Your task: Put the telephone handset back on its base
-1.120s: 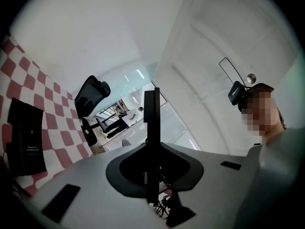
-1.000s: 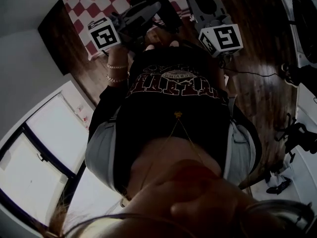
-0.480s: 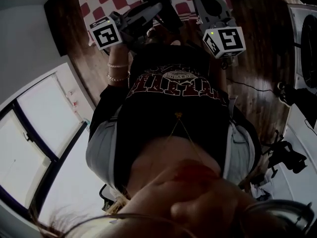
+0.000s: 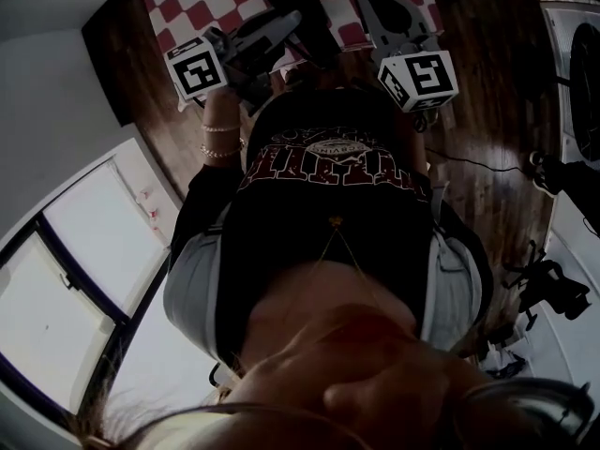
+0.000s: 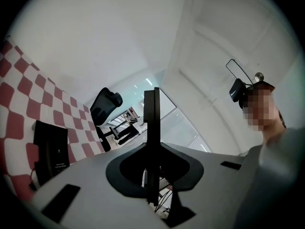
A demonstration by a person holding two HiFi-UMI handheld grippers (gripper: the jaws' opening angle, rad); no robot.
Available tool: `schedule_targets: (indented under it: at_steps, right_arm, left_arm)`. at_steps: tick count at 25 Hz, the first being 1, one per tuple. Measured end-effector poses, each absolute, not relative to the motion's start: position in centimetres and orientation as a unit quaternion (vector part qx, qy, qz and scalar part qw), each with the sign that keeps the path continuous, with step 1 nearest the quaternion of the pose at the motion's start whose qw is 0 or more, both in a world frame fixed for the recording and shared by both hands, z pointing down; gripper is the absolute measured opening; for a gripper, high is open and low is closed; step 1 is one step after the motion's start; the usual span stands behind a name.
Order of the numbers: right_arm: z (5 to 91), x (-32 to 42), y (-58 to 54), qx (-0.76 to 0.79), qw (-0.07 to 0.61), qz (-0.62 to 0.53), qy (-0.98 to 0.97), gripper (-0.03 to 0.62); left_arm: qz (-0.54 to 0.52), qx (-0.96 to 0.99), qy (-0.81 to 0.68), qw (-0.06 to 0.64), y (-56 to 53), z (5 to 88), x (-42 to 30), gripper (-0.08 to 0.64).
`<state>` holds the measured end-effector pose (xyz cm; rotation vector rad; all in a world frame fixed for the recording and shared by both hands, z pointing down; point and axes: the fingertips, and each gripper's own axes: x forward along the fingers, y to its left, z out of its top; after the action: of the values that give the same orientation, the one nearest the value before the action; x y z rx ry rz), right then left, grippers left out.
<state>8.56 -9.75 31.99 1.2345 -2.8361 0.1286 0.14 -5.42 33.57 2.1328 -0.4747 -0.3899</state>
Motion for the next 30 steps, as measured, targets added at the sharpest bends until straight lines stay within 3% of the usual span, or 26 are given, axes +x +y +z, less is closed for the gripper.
schedule_targets:
  at_steps: [15,30]
  right_arm:
    - [33.9,2.4,-16.4,0.425,0.053,0.050,-0.902,0.020]
    - [35.4,2.4,-17.0,0.430,0.071,0.059,-0.898,0.020]
  left_arm:
    - [-0.129,0.859,-0.155,0.471,-11.6,36.4,-6.7,0.081]
    - [-0.104,0.856,-0.161,0.481,-12.5,38.8,-7.3,0.080]
